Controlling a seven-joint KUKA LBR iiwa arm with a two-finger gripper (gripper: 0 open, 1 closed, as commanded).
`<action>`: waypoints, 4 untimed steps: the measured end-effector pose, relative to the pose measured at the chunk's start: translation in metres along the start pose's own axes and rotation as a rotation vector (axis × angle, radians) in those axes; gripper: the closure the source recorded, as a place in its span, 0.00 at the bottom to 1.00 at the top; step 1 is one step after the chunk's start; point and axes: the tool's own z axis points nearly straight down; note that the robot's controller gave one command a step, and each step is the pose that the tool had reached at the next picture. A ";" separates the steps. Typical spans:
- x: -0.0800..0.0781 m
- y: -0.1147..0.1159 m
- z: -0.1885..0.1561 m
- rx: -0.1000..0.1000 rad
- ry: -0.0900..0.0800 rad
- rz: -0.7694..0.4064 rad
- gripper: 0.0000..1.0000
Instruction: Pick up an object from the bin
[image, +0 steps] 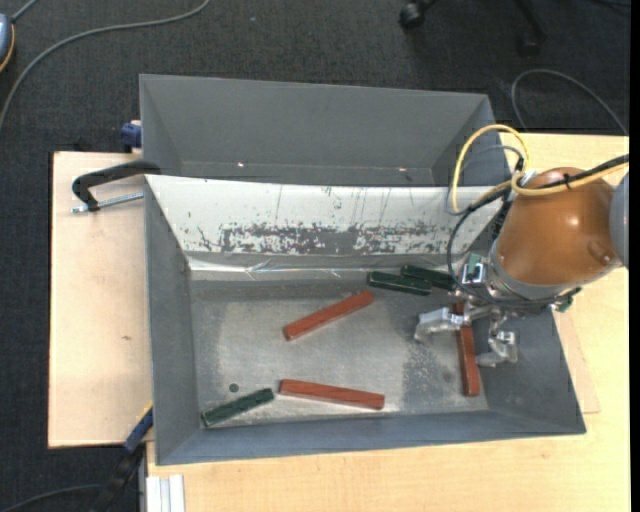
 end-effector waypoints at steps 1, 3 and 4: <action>0.017 0.005 -0.001 0.000 -0.006 -0.254 0.00; 0.016 0.001 -0.056 0.011 0.004 -0.249 1.00; 0.014 0.000 -0.085 0.009 0.004 -0.245 1.00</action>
Offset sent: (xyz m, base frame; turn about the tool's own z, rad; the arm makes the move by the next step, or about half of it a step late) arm -0.0121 -0.0218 -0.0003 -0.2544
